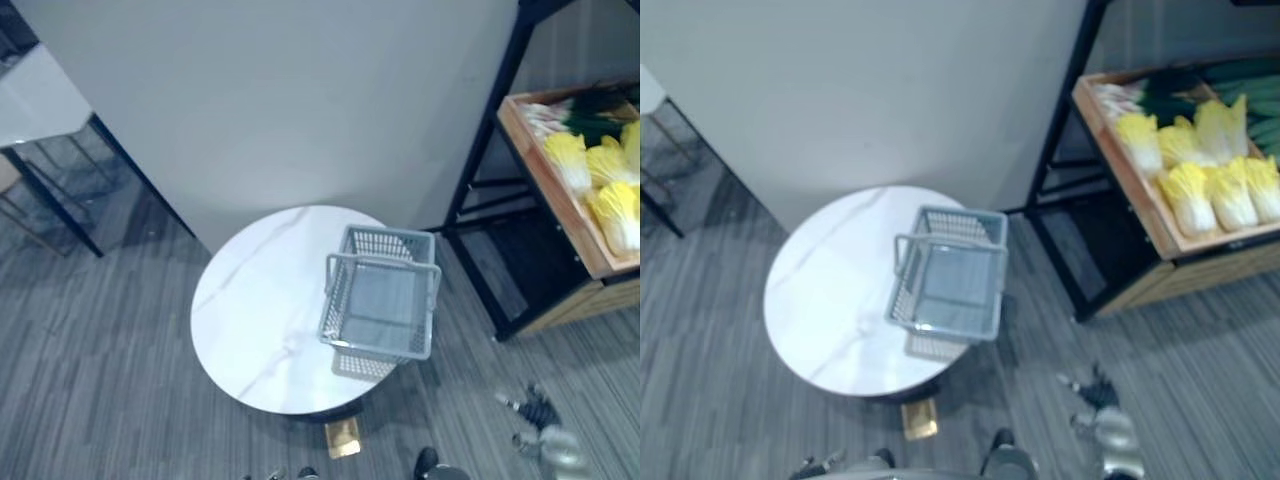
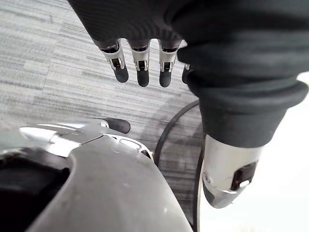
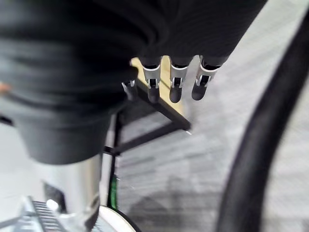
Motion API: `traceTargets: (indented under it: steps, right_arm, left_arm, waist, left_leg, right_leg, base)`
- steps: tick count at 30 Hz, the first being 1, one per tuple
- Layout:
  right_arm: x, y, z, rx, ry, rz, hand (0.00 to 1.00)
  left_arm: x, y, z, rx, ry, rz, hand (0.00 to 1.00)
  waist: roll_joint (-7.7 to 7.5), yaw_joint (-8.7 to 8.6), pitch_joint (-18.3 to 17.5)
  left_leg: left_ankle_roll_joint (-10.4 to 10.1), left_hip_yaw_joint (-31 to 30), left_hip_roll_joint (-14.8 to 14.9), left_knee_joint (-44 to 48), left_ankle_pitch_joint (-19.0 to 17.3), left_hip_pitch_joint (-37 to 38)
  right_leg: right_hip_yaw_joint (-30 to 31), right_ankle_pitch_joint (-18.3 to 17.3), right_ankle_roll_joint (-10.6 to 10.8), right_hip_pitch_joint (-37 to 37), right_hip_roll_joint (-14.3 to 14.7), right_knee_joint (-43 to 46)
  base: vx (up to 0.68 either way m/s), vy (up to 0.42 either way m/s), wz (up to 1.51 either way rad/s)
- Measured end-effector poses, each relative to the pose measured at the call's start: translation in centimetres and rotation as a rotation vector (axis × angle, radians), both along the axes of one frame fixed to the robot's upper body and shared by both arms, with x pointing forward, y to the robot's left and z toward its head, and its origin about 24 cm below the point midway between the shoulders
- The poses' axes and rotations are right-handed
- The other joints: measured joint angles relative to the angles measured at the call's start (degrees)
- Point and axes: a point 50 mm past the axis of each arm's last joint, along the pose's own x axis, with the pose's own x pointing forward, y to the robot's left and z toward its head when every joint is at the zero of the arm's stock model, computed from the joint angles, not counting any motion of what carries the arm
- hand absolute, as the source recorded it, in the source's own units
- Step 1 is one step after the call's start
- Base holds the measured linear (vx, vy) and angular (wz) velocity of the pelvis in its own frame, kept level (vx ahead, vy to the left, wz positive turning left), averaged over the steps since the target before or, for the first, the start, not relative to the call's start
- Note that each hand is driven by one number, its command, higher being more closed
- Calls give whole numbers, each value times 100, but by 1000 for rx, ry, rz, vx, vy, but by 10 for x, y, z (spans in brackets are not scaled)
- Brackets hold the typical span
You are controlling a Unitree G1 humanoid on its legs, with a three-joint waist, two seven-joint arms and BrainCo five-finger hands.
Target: Pick vegetable in the basket
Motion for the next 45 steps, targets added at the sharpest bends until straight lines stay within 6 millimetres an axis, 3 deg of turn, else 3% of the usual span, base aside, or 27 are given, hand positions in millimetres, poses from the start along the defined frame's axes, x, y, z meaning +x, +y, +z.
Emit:
traceTargets:
  steps: [2,3,4,7,13,16,22,25,31,40,45]
  right_arm:
    - [29,-14,53,-203,-139,95,0]
    - [43,-14,75,-277,-197,139,0]
    - [50,-10,84,-306,-223,170,0]
    - [77,26,119,-452,-317,396,0]
    - [113,99,146,-538,-411,743,0]
    - [136,120,157,-585,-412,835,0]
    - [181,128,202,-724,-404,834,0]
    - [191,129,219,-774,-400,813,0]
    - [202,120,235,-798,-383,740,0]
    - [206,93,226,-714,-324,595,0]
    - [208,93,221,-662,-322,570,0]
  left_arm:
    - [0,-2,0,-13,6,-40,0]
    - [2,0,0,-18,5,-51,0]
    - [2,2,0,-19,4,-54,0]
    - [-1,5,0,-22,17,-58,0]
    - [2,5,1,-17,11,-78,0]
    - [12,5,2,-9,-10,-87,0]
    - [38,3,8,25,-78,-123,0]
    - [50,5,12,45,-107,-138,0]
    - [66,4,16,62,-140,-166,0]
    - [76,3,21,98,-177,-213,0]
    - [82,2,22,103,-193,-224,0]
  waist:
    - [50,-43,-19]
    - [2,-34,-9]
    - [-33,-32,3]
    - [-151,-29,20]
    - [-154,71,27]
    - [-173,225,100]
    - [-204,588,520]
    - [-197,607,752]
    - [-135,602,986]
    - [-115,564,1213]
    - [-115,553,1329]
  left_leg:
    - [81,75,-62,-86,-196,-27]
    - [114,158,-104,-86,-258,-96]
    - [118,189,-119,-72,-258,-126]
    - [143,311,-221,-65,-291,-202]
    - [251,109,-283,-94,-143,-433]
    - [265,-124,-309,-178,16,-533]
    - [270,-456,-304,-179,155,-720]
    - [282,-520,-316,-180,190,-806]
    - [278,-601,-290,-194,262,-1033]
    - [318,-749,-389,-317,358,-1103]
    - [325,-780,-412,-333,391,-1212]
  right_leg:
    - [152,122,81,-148,-3,-51]
    - [293,200,115,-276,-31,-93]
    - [356,259,123,-306,-43,-143]
    - [581,428,206,-361,-81,-354]
    - [453,536,196,-470,-143,-393]
    - [247,590,139,-457,-142,-424]
    - [54,620,97,-462,-147,-438]
    - [43,625,104,-500,-161,-439]
    - [43,663,77,-680,-123,-455]
    - [-63,679,100,-697,-207,-497]
    - [-88,706,110,-784,-219,-538]
  base:
    - [-138,97,-26]
    - [-142,95,-38]
    - [-139,66,-37]
    - [-111,27,-21]
    - [-20,-9,14]
    - [30,-22,40]
    - [-4,-16,30]
    - [-18,0,10]
    - [7,-3,6]
    - [11,11,9]
    - [5,10,3]
